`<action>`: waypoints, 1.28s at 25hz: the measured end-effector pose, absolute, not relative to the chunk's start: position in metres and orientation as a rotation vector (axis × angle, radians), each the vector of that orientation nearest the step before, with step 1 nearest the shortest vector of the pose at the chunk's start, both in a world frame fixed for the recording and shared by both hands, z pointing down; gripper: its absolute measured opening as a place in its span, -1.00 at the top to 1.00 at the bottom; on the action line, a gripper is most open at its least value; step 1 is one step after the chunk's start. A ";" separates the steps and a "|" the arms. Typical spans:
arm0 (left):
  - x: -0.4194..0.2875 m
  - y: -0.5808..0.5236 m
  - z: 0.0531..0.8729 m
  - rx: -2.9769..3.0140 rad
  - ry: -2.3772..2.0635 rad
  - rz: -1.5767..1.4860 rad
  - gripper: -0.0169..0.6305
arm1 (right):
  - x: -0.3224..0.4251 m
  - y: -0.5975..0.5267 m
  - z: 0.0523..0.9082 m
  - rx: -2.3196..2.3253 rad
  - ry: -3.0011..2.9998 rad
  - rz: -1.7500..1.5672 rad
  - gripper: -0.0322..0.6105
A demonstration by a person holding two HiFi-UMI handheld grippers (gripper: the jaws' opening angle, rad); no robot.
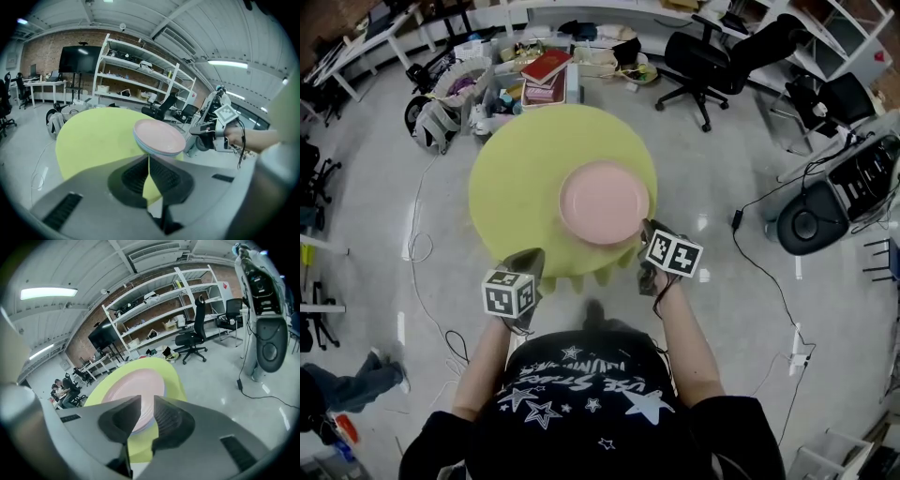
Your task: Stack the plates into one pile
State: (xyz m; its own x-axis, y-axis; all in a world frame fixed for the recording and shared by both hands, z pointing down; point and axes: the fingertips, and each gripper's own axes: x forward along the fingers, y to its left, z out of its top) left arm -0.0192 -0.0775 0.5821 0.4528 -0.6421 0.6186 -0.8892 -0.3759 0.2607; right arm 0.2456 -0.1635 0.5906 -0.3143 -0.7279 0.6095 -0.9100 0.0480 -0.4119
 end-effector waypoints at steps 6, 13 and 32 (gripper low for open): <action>-0.041 -0.048 0.579 2.153 -1.255 0.560 0.89 | 0.222 -0.129 0.584 1.704 -2.089 1.120 0.67; -0.056 -0.008 0.569 2.179 -1.236 0.546 0.89 | 0.205 -0.084 0.578 1.739 -2.083 1.151 0.78; -0.093 0.068 0.557 2.268 -1.163 0.513 0.89 | 0.140 0.018 0.557 1.696 -2.187 1.026 0.82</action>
State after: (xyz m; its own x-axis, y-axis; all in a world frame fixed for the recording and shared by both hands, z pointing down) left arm -0.0927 0.0682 0.5567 0.5559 -0.6230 0.5504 -0.8265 -0.4849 0.2858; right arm 0.1403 0.0182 0.5573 -0.3277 -0.7779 0.5362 -0.9095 0.1060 -0.4020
